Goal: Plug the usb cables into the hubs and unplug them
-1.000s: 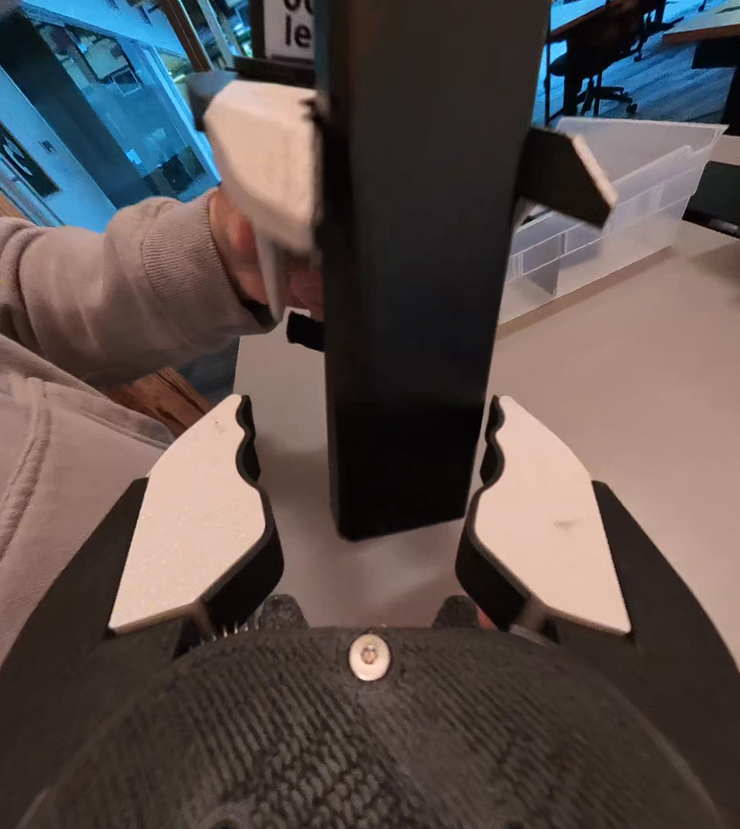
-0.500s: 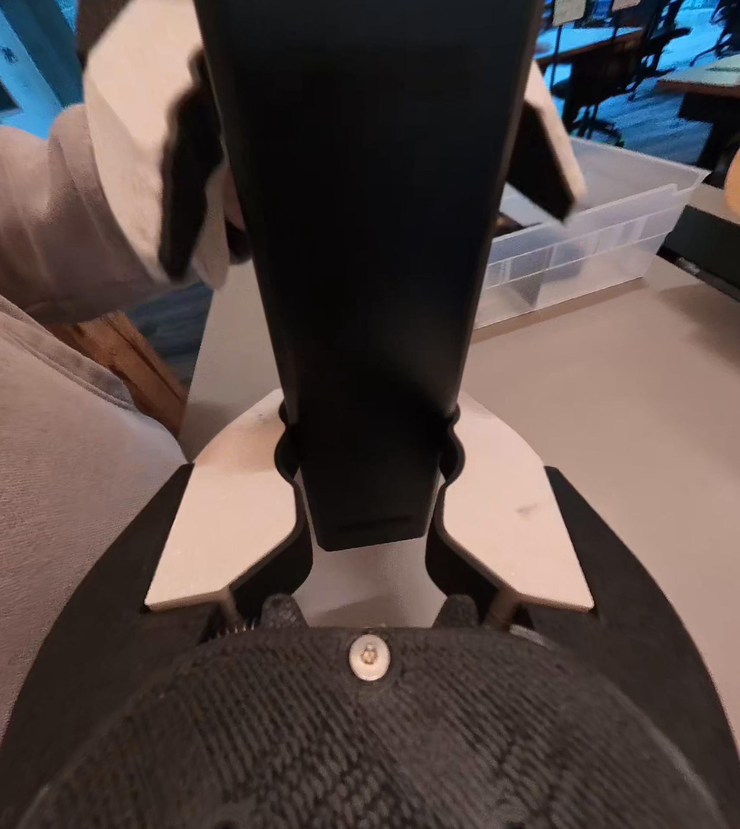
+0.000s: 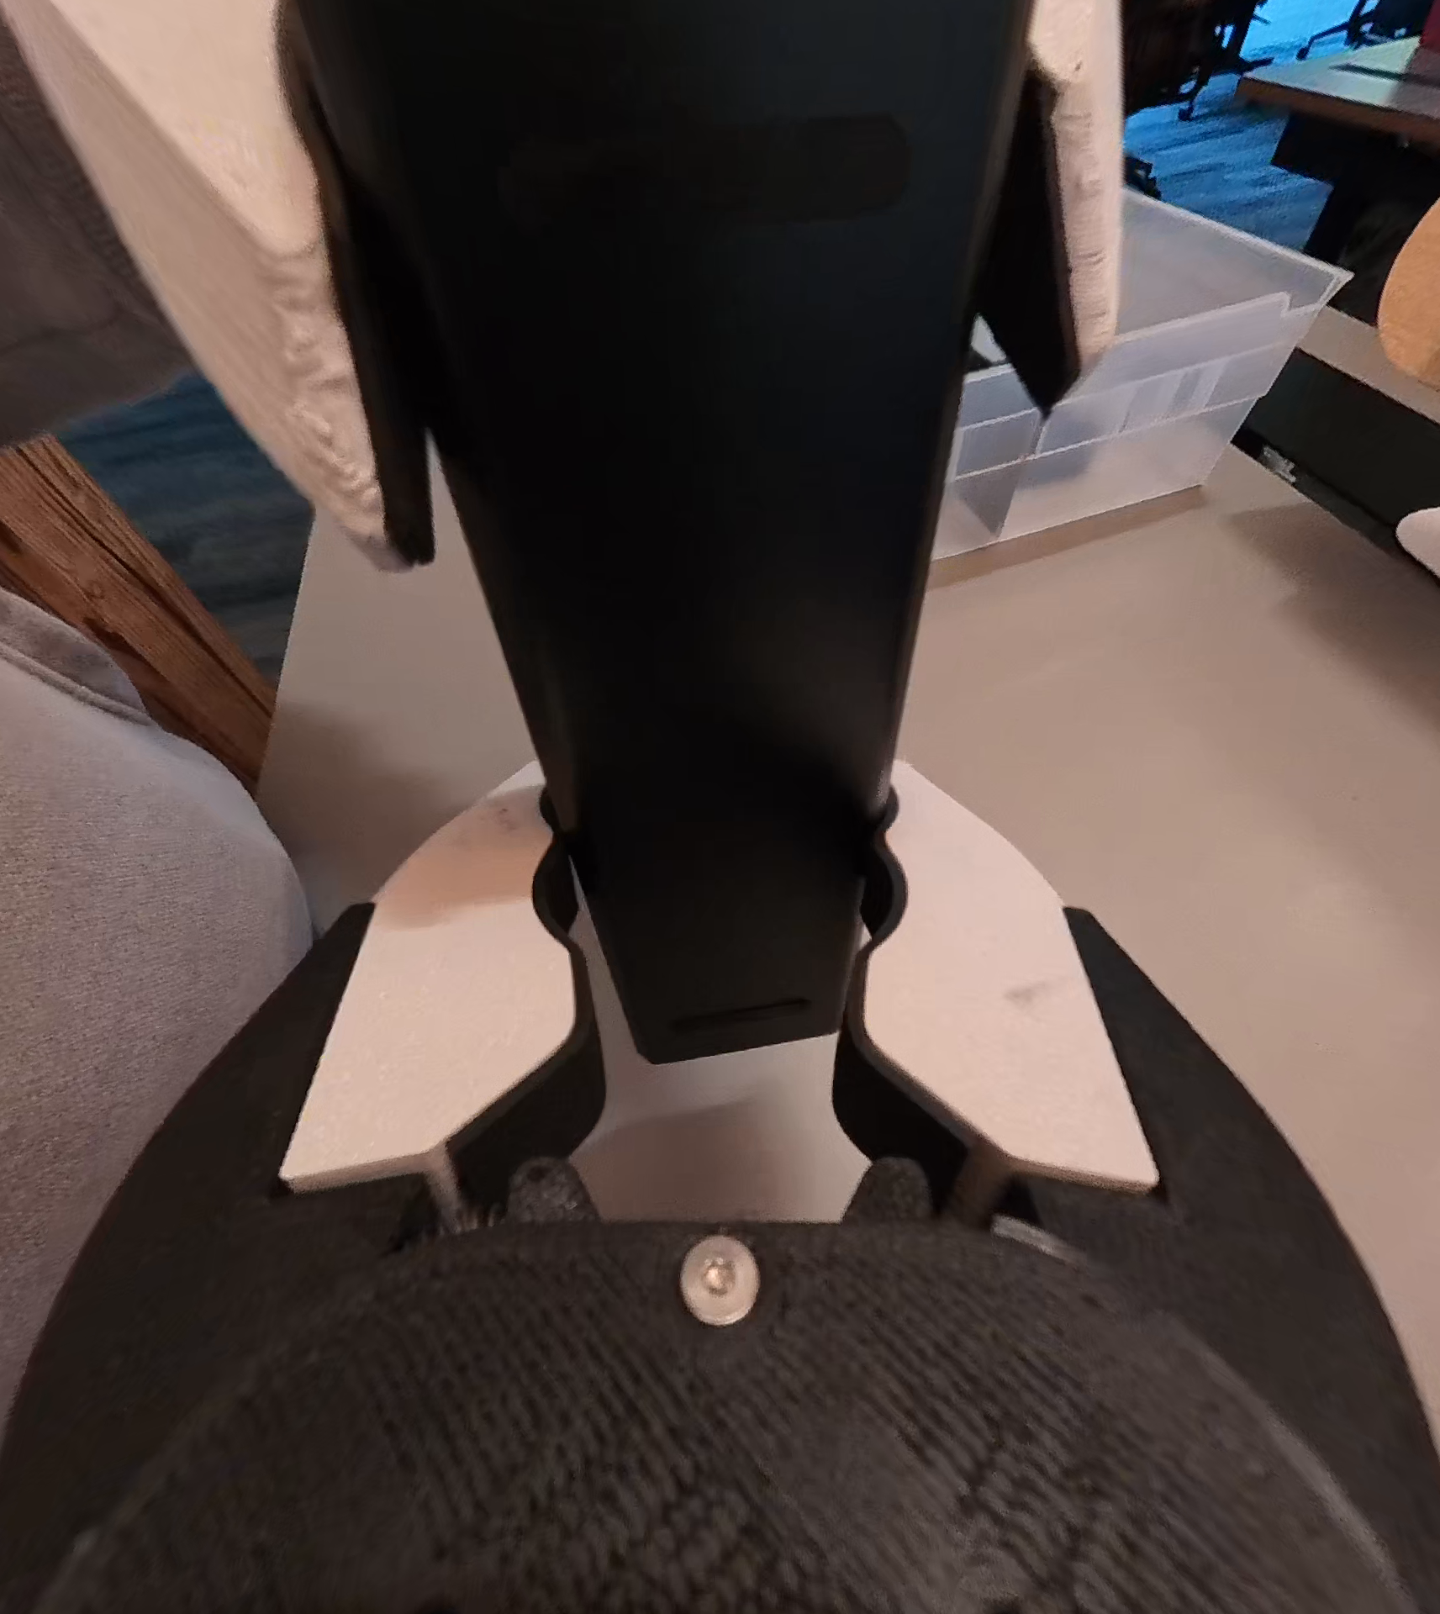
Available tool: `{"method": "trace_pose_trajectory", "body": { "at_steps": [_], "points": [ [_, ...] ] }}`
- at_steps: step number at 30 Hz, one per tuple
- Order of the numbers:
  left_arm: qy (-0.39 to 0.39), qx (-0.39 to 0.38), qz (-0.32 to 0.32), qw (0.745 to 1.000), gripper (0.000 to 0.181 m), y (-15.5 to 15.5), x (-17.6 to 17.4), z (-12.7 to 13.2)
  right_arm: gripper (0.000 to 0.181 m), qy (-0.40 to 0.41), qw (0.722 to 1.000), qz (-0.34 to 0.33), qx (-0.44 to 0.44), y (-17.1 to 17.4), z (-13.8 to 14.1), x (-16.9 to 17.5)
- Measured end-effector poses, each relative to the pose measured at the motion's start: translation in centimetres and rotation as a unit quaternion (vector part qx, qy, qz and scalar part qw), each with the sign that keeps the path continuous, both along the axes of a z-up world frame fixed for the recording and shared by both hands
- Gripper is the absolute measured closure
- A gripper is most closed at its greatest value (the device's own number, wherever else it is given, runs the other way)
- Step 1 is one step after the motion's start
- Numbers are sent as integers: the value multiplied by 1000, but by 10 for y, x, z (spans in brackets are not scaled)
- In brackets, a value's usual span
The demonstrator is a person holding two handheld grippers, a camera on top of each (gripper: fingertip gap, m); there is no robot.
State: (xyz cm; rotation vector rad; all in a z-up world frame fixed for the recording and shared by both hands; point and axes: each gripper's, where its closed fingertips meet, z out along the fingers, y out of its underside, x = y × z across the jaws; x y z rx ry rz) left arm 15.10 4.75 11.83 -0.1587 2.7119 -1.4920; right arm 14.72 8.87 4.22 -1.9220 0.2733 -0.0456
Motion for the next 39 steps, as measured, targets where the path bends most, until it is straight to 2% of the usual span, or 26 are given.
{"method": "trace_pose_trajectory", "body": {
  "at_steps": [5, 11, 17, 20, 26, 28, 30, 32, 34, 36, 37, 39],
  "points": [
    [-41, 21, 2, 999, 121, -10, 1, -5, 104, -11, 997, -35, 66, 5, 26, 9],
    [-40, 7, -10, 999, 121, -16, -3, -9, 103, -13, 998, -20, 62, 8, 18, 7],
    [-4, 0, -11, 1000, 121, -13, -4, -11, 107, -20, 999, -2, 43, 10, 14, 2],
    [6, -2, -2, 1000, 121, -15, -5, -13, 107, -1, 998, 12, 65, 13, 14, -2],
    [4, -14, 6, 1000, 121, -13, -5, -13, 106, 2, 996, -8, 90, 15, 18, 0],
    [19, -16, 9, 1000, 121, -12, -7, -14, 107, 7, 997, 11, 78, 17, 13, -5],
    [36, -30, 12, 999, 121, -14, -10, -11, 107, 23, 993, 26, 112, 19, 18, -10],
    [55, -48, 23, 997, 114, -12, -11, -4, 107, 35, 989, 30, 138, 18, 21, -11],
    [54, -77, 41, 995, 108, 1, -9, 10, 106, 55, 983, 25, 172, 11, 27, -9],
    [41, -93, 75, 992, 110, 30, 2, 21, 106, 56, 980, 10, 193, -2, 34, -4],
    [35, -81, 103, 991, 113, 52, 12, 20, 107, 54, 979, 1, 197, -9, 37, -2],
    [26, -1, 183, 983, 116, 111, 37, -1, 107, 48, 976, -20, 210, -24, 43, 2]
  ]
}}
